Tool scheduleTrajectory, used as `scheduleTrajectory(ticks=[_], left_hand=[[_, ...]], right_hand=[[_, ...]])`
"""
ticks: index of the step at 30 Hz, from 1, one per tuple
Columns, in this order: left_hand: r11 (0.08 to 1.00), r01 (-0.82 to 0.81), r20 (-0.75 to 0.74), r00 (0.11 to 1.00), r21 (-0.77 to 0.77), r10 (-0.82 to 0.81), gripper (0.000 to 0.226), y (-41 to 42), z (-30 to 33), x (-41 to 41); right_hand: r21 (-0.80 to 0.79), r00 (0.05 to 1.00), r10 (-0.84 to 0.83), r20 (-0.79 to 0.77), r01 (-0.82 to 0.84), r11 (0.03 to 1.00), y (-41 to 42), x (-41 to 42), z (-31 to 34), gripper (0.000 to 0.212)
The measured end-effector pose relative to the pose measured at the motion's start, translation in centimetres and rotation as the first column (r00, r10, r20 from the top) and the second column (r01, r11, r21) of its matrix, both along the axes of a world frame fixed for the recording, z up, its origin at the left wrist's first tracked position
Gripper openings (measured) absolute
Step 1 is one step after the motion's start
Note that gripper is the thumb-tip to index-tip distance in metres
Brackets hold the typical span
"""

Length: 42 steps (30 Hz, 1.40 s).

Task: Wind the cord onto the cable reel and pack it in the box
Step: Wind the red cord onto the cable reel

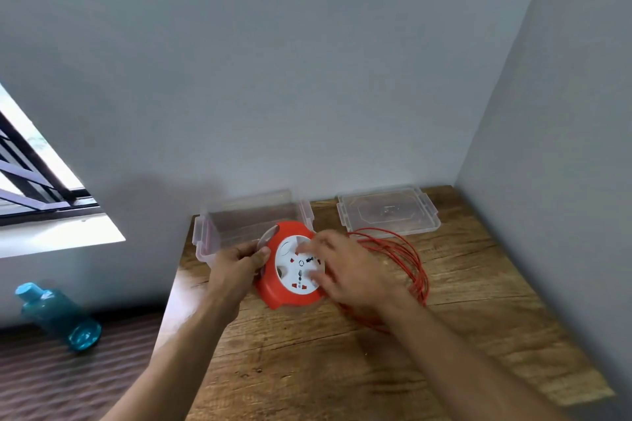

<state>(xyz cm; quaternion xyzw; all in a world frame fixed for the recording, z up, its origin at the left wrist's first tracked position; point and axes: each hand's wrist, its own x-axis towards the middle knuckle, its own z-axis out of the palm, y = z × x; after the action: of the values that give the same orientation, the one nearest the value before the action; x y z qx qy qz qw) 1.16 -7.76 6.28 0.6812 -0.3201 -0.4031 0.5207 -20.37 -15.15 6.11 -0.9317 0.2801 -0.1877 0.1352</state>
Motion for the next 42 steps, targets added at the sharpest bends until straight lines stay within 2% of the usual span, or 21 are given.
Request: scheduleTrajectory(ticks=[3, 7, 11, 19, 21, 23, 25, 28, 31, 33, 37, 38, 40, 42], left_hand=[[1.0, 0.016, 0.02, 1.0, -0.004, -0.016, 0.016, 0.2, 0.0, 0.1], [1.0, 0.017, 0.061, 0.998, 0.008, -0.018, 0.014, 0.6, -0.2, 0.4], [1.0, 0.018, 0.059, 0.998, 0.002, -0.018, 0.019, 0.7, 0.0, 0.4], [0.997, 0.075, 0.05, 0.996, -0.028, -0.074, 0.021, 1.2, 0.3, -0.1], [0.995, 0.091, 0.065, 0.994, -0.049, -0.088, 0.019, 1.3, 0.3, -0.3], [0.992, 0.097, 0.089, 0.992, -0.074, -0.09, 0.024, 1.6, 0.1, -1.1], [0.99, 0.087, 0.104, 0.992, -0.109, -0.075, 0.029, 1.8, -0.4, -2.0], [0.986, 0.073, 0.138, 0.989, -0.152, -0.052, 0.032, 2.0, -0.9, -2.8], [0.979, 0.079, 0.21, 0.977, -0.186, -0.039, 0.041, 2.5, -1.4, -3.9], [0.981, 0.068, 0.226, 0.974, -0.184, -0.025, 0.043, 2.9, -1.7, -4.8], [0.973, 0.125, 0.31, 0.949, -0.193, -0.06, 0.044, 3.1, -1.8, -5.1], [0.969, 0.15, 0.333, 0.94, -0.195, -0.078, 0.043, 3.1, -1.7, -5.0], [0.967, 0.164, 0.382, 0.921, -0.197, -0.079, 0.041, 3.0, -1.5, -4.8], [0.975, 0.115, 0.385, 0.922, -0.192, -0.033, 0.035, 2.5, -1.2, -4.4]], right_hand=[[-0.067, 0.972, 0.057, -0.226, -0.074, 0.995, 1.5, 1.4, 0.9, 0.041], [-0.085, 0.928, 0.065, -0.367, -0.104, 0.991, 1.7, 1.9, 1.8, 0.048], [-0.098, 0.907, 0.034, -0.42, -0.083, 0.992, 1.9, 2.1, 1.9, 0.062], [-0.283, 0.879, 0.015, -0.477, -0.17, 0.944, 1.6, 1.4, 1.4, 0.065], [-0.294, 0.895, -0.024, -0.446, -0.121, 0.948, 1.7, 1.4, 0.9, 0.066], [-0.235, 0.939, -0.14, -0.314, 0.066, 0.97, 2.0, 1.5, 0.5, 0.065], [-0.107, 0.932, -0.334, -0.137, 0.322, 0.941, 2.9, 1.9, -0.2, 0.068], [0.288, 0.811, -0.583, 0.046, 0.548, 0.785, 4.1, 3.0, -0.9, 0.072], [0.599, 0.65, -0.75, 0.119, 0.555, 0.577, 4.6, 3.9, -1.0, 0.064], [0.725, 0.564, -0.816, 0.125, 0.51, 0.463, 4.5, 4.1, -0.6, 0.057], [0.921, 0.44, -0.89, 0.117, 0.286, 0.263, 4.4, 4.1, -0.1, 0.048], [0.926, 0.44, -0.891, 0.113, 0.279, 0.255, 4.4, 4.0, -0.1, 0.046], [0.913, 0.509, -0.853, 0.114, 0.286, 0.292, 4.3, 3.7, -0.1, 0.045], [0.849, 0.613, -0.772, 0.167, 0.309, 0.429, 4.1, 2.9, -0.5, 0.04]])
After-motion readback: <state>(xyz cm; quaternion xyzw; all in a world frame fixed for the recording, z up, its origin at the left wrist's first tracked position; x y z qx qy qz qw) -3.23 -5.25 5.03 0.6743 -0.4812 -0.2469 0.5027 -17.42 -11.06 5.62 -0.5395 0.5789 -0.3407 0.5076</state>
